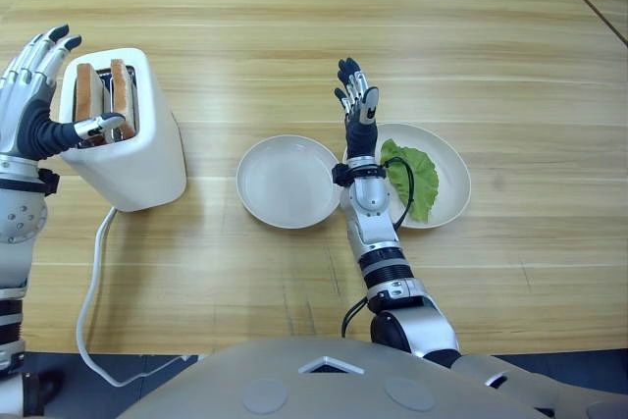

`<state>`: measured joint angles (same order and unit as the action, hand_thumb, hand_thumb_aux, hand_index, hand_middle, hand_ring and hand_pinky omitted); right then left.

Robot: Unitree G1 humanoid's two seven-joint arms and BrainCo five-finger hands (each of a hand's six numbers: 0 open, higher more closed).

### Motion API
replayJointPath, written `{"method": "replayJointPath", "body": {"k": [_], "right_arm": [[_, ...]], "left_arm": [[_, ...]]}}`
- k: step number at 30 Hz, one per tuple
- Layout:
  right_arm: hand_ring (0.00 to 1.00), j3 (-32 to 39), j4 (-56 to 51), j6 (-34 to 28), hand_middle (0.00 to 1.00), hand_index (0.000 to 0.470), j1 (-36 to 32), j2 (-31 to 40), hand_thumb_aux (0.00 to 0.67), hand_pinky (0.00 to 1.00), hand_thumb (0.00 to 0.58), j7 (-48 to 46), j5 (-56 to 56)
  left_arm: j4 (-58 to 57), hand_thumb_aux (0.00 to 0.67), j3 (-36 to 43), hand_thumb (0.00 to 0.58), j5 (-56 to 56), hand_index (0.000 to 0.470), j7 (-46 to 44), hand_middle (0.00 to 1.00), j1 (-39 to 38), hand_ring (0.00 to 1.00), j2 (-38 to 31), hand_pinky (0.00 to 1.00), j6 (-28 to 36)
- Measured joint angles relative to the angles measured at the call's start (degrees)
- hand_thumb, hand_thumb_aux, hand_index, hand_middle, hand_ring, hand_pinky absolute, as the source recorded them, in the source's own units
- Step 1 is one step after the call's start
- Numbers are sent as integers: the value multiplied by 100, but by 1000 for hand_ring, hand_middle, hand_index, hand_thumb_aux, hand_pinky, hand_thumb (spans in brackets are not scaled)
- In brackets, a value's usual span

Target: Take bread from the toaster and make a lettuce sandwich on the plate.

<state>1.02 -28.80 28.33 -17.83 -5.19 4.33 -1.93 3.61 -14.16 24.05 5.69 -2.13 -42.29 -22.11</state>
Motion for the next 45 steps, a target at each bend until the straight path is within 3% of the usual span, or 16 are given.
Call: {"method": "replayJointPath", "body": {"k": [4, 10, 16, 26, 42, 44, 45], "right_arm": [[0, 6, -50, 1, 0, 0, -8, -3, 0, 0, 0, 0, -12], [0, 2, -118, 48, 0, 0, -14, -5, 0, 0, 0, 12, -15], [0, 3, -160, 62, 0, 0, -20, -8, 0, 0, 0, 41, -28], [0, 8, -211, 80, 0, 0, -29, -11, 0, 0, 0, 107, -111], [0, 8, -211, 79, 0, 0, -29, -11, 0, 0, 0, 103, -117], [0, 7, -211, 79, 0, 0, -28, -11, 0, 0, 0, 100, -114], [0, 8, -209, 79, 0, 0, -28, -11, 0, 0, 0, 98, -113]], "left_arm": [[149, 0, 7, 0, 142, 0, 4, 0, 23, 0, 104, 0, 1], [232, 0, -299, 0, 1801, 0, 203, 0, -97, 0, -117, 0, 1312], [447, 0, -492, 0, 2155, 0, -17, 0, -240, 0, -114, 0, 2120], [646, 0, -190, 0, 1360, 0, -462, 0, -313, 0, 79, 0, 1884], [472, 0, -138, 0, 1432, 0, -561, 0, -460, 0, 122, 0, 2121], [449, 13, -137, 23, 1415, 9, -568, 0, -461, 0, 122, 0, 2116], [421, 42, -134, 71, 1382, 29, -582, 0, -463, 0, 122, 0, 2111]]}}
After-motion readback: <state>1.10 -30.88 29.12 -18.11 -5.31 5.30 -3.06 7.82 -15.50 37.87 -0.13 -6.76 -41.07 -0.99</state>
